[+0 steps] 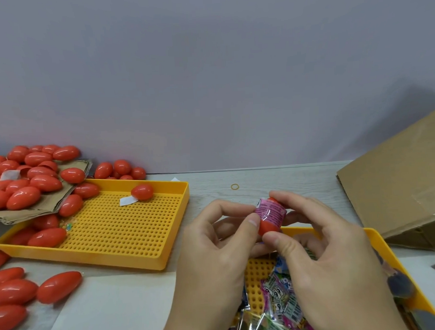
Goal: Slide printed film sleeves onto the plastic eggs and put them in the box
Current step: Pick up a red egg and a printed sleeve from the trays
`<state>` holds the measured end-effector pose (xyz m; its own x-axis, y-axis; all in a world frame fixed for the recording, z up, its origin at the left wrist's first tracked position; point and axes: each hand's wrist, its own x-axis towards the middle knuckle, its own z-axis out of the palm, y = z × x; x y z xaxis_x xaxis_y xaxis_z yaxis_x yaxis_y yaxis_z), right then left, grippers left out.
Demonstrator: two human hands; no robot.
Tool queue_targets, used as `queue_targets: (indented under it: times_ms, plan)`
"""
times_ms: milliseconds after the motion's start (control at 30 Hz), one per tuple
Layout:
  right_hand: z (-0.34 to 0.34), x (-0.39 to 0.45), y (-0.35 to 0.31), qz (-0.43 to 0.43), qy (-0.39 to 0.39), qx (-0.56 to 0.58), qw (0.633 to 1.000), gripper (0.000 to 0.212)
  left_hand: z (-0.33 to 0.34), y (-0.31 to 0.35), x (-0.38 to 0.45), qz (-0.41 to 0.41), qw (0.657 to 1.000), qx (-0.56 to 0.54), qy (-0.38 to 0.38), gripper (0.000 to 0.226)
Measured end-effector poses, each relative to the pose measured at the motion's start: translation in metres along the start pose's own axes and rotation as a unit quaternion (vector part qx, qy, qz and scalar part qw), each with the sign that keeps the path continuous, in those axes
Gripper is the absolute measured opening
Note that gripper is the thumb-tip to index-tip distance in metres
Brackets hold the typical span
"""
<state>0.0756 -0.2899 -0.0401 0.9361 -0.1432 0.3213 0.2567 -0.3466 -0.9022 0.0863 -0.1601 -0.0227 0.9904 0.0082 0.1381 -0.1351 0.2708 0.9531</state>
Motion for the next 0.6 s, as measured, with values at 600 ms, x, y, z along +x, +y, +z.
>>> queue_targets:
  times_ms: [600]
  plan:
    - [-0.0038,0.0016,-0.0035,0.031,-0.062,0.072,0.995,0.059,0.0013,0.0033,0.0009,-0.145,0.983,-0.104,-0.043,0.036]
